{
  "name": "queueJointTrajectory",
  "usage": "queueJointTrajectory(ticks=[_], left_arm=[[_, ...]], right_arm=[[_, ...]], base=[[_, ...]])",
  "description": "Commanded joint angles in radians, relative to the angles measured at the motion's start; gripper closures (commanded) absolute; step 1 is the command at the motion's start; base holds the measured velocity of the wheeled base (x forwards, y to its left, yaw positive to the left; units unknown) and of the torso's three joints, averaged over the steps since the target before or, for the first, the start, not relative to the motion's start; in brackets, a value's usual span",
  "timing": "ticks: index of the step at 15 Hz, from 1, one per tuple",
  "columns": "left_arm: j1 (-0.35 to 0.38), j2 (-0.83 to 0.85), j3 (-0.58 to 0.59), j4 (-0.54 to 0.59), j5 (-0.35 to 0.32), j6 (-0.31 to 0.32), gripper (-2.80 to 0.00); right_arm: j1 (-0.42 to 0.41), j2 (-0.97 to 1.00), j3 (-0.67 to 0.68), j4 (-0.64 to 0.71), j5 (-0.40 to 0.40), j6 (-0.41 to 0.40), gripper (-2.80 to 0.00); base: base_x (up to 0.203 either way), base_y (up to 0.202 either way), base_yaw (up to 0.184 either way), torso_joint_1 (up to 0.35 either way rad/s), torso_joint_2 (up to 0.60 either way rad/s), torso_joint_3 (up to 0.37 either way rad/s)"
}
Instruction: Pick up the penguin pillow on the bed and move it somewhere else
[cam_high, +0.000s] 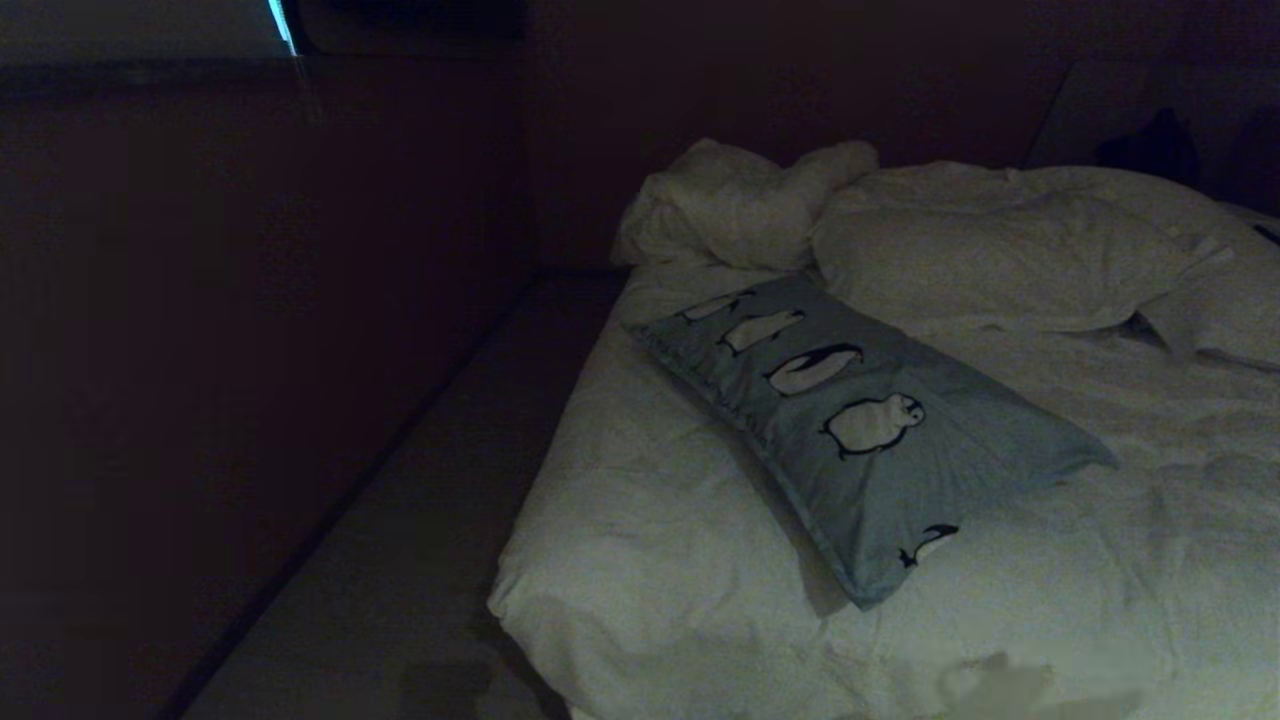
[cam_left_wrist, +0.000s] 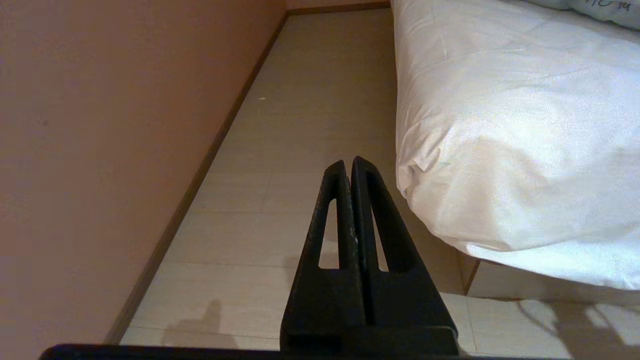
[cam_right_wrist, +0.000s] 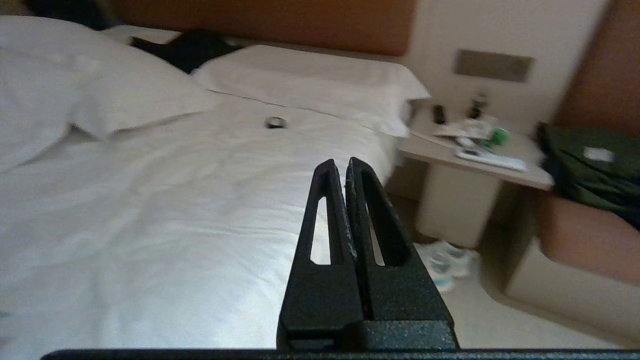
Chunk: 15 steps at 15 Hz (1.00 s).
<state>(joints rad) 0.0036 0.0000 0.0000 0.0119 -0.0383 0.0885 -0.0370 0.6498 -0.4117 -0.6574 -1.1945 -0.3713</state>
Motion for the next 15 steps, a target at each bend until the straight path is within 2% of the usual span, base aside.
queueJointTrajectory(ticks=[1,15], left_arm=[[0.001,-0.002,0.002,-0.001,0.000,0.000,0.00],[0.000,-0.002,0.002,0.000,0.000,0.000,0.00]], right_arm=[[-0.002,-0.071,0.010,0.021,-0.013,-0.005,0.00],[-0.011,-0.276,0.077,0.088,-0.014,-0.006,0.00]], base=[[0.000,0.000,0.000,0.000,0.00,0.000],[0.000,0.000,0.000,0.000,0.00,0.000]])
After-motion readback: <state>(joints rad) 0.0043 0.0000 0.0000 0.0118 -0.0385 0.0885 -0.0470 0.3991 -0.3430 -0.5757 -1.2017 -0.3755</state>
